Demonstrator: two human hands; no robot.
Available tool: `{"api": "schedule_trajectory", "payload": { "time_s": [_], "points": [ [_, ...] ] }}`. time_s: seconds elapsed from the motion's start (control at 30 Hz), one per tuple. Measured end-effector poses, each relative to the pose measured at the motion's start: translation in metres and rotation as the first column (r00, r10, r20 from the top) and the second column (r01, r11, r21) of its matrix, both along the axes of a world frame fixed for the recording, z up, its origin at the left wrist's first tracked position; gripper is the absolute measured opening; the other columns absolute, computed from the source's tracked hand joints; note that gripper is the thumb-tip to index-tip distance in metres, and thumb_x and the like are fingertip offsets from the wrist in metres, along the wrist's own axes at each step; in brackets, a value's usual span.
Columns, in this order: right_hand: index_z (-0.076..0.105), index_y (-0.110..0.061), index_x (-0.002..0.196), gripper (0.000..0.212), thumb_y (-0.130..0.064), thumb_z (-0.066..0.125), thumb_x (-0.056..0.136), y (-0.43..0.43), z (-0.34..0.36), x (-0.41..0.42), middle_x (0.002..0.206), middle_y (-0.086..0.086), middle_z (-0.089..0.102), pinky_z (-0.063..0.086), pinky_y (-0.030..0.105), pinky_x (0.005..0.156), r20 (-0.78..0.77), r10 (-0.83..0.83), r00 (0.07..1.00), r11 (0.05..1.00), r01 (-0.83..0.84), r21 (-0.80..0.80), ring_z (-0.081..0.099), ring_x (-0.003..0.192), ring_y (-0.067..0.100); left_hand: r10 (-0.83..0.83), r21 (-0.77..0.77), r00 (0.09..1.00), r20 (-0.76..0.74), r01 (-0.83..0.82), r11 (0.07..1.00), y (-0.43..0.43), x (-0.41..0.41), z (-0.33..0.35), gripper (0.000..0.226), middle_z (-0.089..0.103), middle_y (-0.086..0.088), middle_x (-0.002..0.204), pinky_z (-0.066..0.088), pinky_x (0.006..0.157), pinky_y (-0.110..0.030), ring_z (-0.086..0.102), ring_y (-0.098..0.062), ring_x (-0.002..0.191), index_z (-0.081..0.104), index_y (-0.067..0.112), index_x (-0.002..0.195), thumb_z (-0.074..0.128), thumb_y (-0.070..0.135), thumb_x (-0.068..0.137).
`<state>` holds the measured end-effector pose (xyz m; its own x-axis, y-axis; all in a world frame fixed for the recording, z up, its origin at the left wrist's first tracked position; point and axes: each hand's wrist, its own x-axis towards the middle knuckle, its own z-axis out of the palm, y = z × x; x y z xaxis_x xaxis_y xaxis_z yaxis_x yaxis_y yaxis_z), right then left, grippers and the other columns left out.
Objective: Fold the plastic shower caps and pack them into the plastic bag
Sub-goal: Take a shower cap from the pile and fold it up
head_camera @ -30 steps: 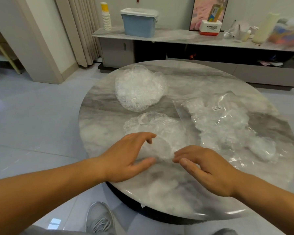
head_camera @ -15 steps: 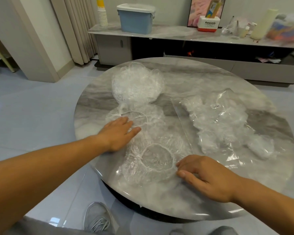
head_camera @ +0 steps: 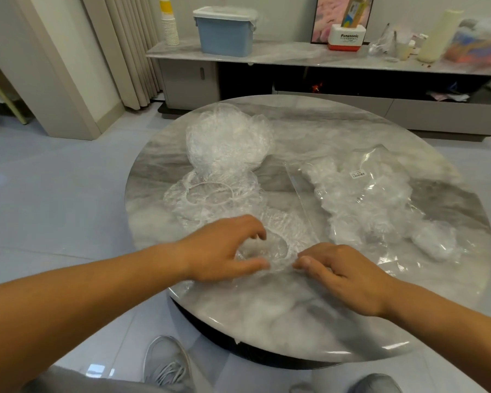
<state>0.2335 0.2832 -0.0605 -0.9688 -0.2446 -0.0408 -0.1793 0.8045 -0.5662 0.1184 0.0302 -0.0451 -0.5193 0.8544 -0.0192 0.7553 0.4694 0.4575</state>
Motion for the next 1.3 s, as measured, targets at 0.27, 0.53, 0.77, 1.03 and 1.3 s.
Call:
{"api": "schedule_trajectory", "payload": {
  "time_s": [0.27, 0.53, 0.77, 1.03, 1.3],
  "points": [
    [0.072, -0.018, 0.09, 0.076, -0.077, 0.025, 0.089, -0.003, 0.004, -0.001, 0.091, -0.007, 0.07, 0.051, 0.034, 0.083, 0.074, -0.066, 0.995, 0.997, 0.068, -0.03, 0.065, 0.086, 0.01, 0.147, -0.001, 0.976, 0.159, -0.148, 0.989, -0.005, 0.019, -0.023, 0.035, 0.064, 0.016, 0.097, 0.051, 0.083, -0.023, 0.059, -0.001, 0.089, 0.066, 0.029, 0.098, 0.079, 0.055, 0.078],
    [0.054, -0.035, 0.128, 0.075, -0.086, 0.046, 0.074, -0.017, 0.006, -0.004, 0.11, -0.023, 0.063, 0.038, 0.021, 0.1, -0.033, -0.082, 0.996, 0.995, 0.084, 0.046, 0.057, 0.107, -0.004, 0.21, 0.049, 0.911, 0.355, -0.242, 0.969, 0.001, 0.013, -0.018, 0.015, 0.073, 0.01, 0.084, 0.054, 0.075, -0.02, 0.068, -0.003, 0.079, 0.072, 0.022, 0.089, 0.072, 0.037, 0.092],
    [0.06, -0.031, 0.111, 0.039, -0.049, 0.078, 0.082, -0.029, -0.002, -0.017, 0.081, -0.013, 0.07, 0.048, 0.015, 0.07, 0.101, -0.247, 0.964, 0.961, 0.257, -0.105, 0.064, 0.077, -0.002, 0.263, 0.009, 0.826, 0.499, -0.308, 0.951, 0.009, 0.012, -0.016, 0.016, 0.077, 0.005, 0.077, 0.057, 0.074, -0.026, 0.073, -0.011, 0.072, 0.066, 0.019, 0.092, 0.066, 0.035, 0.097],
    [0.061, -0.028, 0.082, 0.019, -0.037, 0.077, 0.083, -0.031, -0.011, -0.028, 0.072, -0.01, 0.063, 0.054, 0.028, 0.068, 0.124, -0.308, 0.943, 0.951, 0.301, 0.071, 0.059, 0.067, 0.004, 0.434, -0.042, 0.864, 0.253, -0.439, 0.898, 0.012, 0.002, -0.027, 0.027, 0.065, 0.006, 0.075, 0.053, 0.069, -0.028, 0.059, -0.007, 0.067, 0.062, 0.023, 0.087, 0.081, 0.042, 0.082],
    [0.048, -0.026, 0.131, 0.06, -0.034, 0.082, 0.082, -0.033, -0.003, -0.032, 0.077, -0.007, 0.063, 0.044, 0.015, 0.063, 0.135, -0.365, 0.921, 0.928, 0.372, -0.029, 0.06, 0.069, 0.003, 0.457, -0.123, 0.885, 0.093, -0.446, 0.887, 0.017, -0.007, -0.02, 0.091, 0.058, 0.011, 0.086, 0.05, 0.073, -0.029, 0.059, -0.009, 0.082, 0.032, 0.032, 0.15, 0.084, 0.044, 0.077]
  ]
}}
